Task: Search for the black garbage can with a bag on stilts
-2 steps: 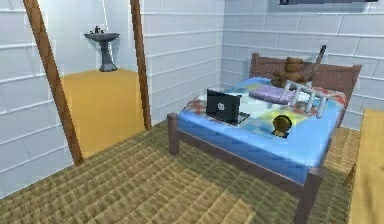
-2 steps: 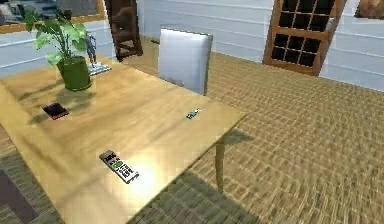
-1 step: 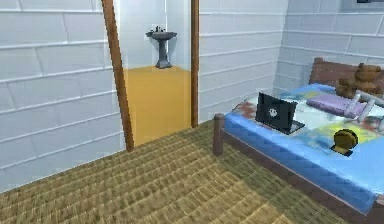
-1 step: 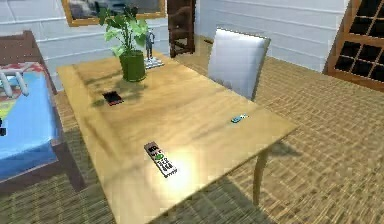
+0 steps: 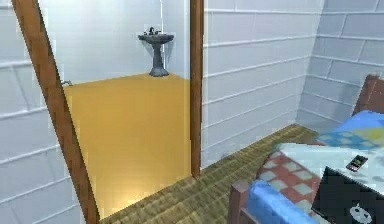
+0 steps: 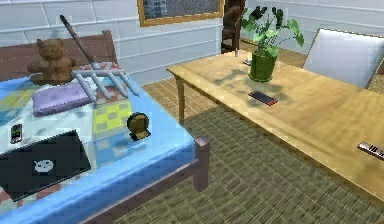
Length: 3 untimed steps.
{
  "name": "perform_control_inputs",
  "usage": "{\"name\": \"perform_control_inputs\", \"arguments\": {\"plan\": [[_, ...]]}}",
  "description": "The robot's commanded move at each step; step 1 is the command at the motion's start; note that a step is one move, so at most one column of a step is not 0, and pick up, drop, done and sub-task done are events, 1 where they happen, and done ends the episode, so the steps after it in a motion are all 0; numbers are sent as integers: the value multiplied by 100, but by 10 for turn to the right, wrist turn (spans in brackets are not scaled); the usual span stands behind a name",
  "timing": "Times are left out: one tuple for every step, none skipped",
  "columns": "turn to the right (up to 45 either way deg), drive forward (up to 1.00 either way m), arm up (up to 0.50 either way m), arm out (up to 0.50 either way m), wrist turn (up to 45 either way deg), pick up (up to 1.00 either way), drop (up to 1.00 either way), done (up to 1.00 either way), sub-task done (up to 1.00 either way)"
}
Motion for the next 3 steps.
{"name": "perform_control_inputs", "arguments": {"plan": [[-30,0,0,0,0,0,0,0,0],[0,100,0,0,0,0,0,0,0],[-210,0,0,0,0,0,0,0,0]]}}
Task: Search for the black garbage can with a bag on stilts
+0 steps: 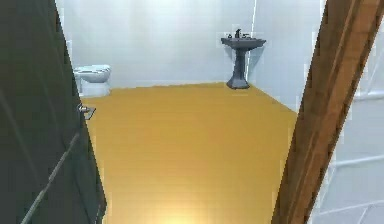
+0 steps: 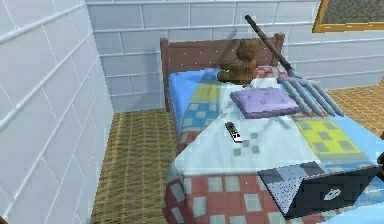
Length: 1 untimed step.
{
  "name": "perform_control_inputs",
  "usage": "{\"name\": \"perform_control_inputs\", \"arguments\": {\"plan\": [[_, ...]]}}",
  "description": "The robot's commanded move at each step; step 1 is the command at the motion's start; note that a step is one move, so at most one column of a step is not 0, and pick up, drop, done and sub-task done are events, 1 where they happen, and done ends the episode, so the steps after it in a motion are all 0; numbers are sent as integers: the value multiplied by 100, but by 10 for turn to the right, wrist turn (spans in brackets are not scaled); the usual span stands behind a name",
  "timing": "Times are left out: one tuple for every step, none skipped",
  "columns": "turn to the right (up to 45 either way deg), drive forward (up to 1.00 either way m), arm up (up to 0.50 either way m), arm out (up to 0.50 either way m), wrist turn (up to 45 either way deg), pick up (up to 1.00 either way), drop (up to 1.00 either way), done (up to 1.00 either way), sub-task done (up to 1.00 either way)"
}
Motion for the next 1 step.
{"name": "perform_control_inputs", "arguments": {"plan": [[0,5,0,0,0,0,0,0,0]]}}
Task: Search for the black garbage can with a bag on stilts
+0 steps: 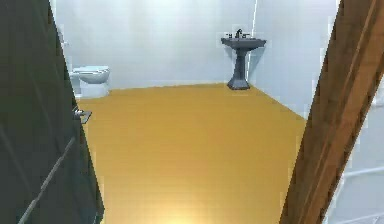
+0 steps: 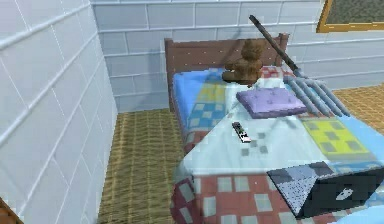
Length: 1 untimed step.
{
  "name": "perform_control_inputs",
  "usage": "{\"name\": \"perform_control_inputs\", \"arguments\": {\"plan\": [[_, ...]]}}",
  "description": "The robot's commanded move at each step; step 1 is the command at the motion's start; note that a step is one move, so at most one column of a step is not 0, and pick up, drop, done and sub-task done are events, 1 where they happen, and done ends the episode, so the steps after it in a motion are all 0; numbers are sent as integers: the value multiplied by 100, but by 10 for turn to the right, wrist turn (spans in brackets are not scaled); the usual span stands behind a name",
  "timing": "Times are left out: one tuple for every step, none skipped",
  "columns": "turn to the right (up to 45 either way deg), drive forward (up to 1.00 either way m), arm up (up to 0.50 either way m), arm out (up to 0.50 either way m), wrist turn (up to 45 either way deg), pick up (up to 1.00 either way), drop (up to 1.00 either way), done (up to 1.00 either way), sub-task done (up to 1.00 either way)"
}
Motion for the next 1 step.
{"name": "perform_control_inputs", "arguments": {"plan": [[-90,0,0,0,0,0,0,0,0]]}}
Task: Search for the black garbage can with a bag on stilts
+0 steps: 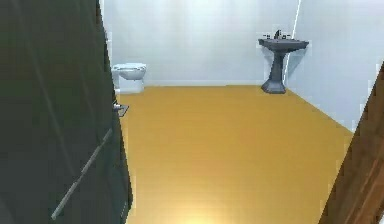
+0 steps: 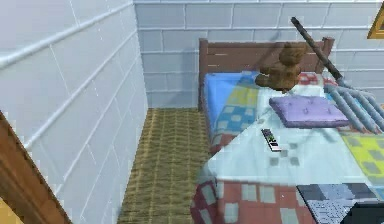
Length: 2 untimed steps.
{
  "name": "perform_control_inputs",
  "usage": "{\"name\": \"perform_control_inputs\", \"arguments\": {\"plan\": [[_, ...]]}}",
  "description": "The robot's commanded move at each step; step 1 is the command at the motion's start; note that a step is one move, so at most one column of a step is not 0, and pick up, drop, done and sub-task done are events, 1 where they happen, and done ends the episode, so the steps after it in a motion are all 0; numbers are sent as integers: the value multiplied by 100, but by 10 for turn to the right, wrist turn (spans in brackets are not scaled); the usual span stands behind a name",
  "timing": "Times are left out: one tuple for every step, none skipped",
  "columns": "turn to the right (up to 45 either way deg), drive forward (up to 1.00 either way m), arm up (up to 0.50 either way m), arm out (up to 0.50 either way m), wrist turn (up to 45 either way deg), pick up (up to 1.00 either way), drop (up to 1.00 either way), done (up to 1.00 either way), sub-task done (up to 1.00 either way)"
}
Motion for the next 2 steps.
{"name": "perform_control_inputs", "arguments": {"plan": [[0,100,0,0,0,0,0,0,0],[-90,0,0,0,0,0,0,0,0]]}}
